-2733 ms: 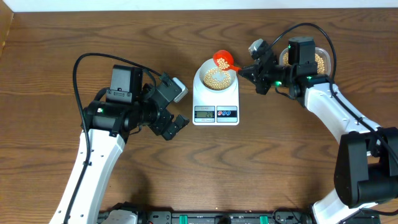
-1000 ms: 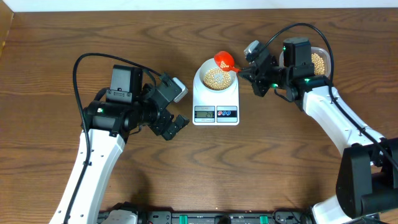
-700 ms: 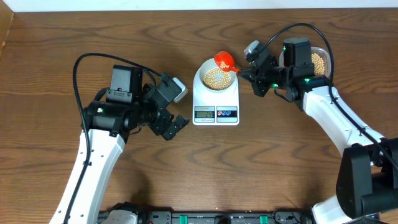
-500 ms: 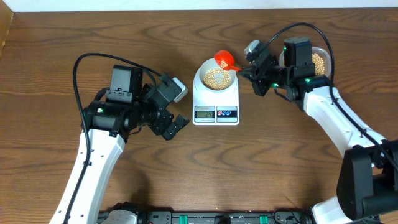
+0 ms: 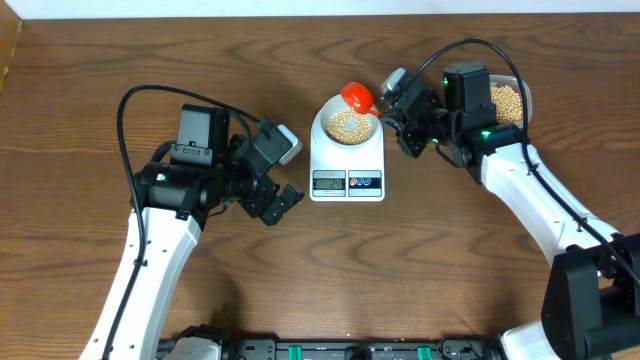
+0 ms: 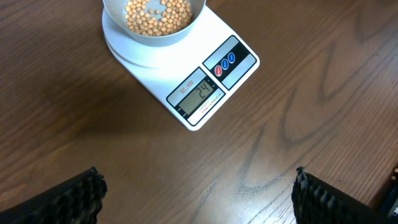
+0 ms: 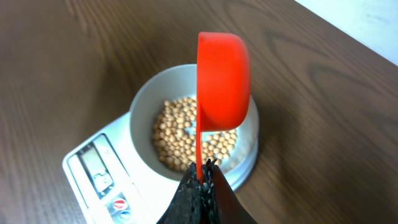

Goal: Scoop item into bowl and weigh 50g on scale

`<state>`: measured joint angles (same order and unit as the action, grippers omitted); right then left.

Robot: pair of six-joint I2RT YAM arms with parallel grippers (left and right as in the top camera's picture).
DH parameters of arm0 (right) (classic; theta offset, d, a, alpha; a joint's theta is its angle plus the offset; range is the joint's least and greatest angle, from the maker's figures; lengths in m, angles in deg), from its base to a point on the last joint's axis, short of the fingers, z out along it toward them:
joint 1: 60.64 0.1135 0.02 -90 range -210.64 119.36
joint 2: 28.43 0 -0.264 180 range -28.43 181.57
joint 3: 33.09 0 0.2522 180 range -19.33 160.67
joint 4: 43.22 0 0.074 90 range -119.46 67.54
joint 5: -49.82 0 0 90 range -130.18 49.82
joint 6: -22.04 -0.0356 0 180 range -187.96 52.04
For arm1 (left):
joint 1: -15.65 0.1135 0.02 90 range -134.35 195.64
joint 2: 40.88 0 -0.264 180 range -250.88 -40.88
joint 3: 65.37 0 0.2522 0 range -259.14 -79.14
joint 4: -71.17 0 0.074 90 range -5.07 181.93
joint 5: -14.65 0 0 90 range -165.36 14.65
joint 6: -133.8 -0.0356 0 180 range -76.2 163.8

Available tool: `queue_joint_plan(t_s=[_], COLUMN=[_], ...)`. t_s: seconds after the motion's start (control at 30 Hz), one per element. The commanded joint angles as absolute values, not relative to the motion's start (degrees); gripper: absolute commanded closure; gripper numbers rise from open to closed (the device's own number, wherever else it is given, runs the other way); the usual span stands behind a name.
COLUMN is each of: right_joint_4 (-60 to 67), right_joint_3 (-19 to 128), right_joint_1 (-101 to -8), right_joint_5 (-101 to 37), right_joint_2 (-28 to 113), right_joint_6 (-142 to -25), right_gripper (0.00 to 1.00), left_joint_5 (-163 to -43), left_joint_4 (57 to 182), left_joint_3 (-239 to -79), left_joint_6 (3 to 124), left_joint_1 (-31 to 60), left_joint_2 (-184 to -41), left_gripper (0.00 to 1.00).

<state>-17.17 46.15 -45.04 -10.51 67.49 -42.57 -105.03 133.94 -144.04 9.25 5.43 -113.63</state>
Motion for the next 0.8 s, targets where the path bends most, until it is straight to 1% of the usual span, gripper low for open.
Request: queue_joint_plan(t_s=[0.0,0.53,0.77], right_joint_4=[-17.28,-16.8,-16.84], right_joint_3=[46.23,46.23,46.23], right_joint_1=[-44.58,-42.53,-43.53], right_joint_5=[-12.61,-16.26,-16.04], right_joint_2=[65.67,65.21,65.04], right_joint_6=[-41.06,-37.59,-37.72], right_gripper=[0.99,0.99,0.99], left_joint_5=[-104.87,-104.87,-104.87], left_joint_4=[133.99,133.99,133.96], left_joint_3=[-146.23,-146.23,-146.23], left_joint_6=[8.86,8.88,8.88], left_joint_1=[5.67,5.67,5.67], left_joint_2=[-113.1,-113.1,-113.1], left_gripper=[0.02,0.02,0.02])
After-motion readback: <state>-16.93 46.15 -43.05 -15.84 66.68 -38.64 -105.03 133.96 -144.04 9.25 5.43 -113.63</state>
